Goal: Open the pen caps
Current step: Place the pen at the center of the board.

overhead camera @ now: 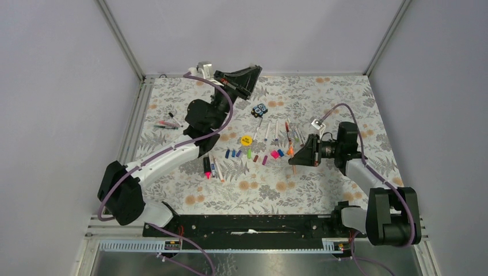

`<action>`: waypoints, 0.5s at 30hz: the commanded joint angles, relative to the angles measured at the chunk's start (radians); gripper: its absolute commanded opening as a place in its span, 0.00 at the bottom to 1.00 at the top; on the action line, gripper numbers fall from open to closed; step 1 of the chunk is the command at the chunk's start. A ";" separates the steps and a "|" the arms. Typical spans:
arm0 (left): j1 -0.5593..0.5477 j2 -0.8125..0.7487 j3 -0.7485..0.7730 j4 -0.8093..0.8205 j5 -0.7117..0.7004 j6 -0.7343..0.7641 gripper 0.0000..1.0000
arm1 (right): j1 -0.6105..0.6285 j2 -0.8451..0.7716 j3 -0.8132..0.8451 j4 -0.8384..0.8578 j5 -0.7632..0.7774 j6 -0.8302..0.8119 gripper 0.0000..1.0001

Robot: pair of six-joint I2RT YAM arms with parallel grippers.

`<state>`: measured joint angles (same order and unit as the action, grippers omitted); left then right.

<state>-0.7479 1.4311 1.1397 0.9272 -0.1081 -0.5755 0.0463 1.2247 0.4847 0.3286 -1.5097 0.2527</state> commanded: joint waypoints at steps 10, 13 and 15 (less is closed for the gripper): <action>0.160 -0.257 -0.314 -0.437 0.327 -0.226 0.00 | -0.229 -0.072 0.122 -0.377 0.225 -0.371 0.00; 0.161 -0.296 -0.371 -0.513 0.348 -0.226 0.00 | -0.229 -0.070 0.154 -0.489 0.403 -0.454 0.00; 0.160 -0.303 -0.401 -0.545 0.377 -0.233 0.00 | -0.229 -0.070 0.158 -0.490 0.458 -0.460 0.00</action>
<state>-0.5915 1.1629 0.7811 0.4694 0.1825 -0.7876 -0.1787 1.1732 0.5972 -0.0181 -1.2465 -0.0643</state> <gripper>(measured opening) 0.135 0.088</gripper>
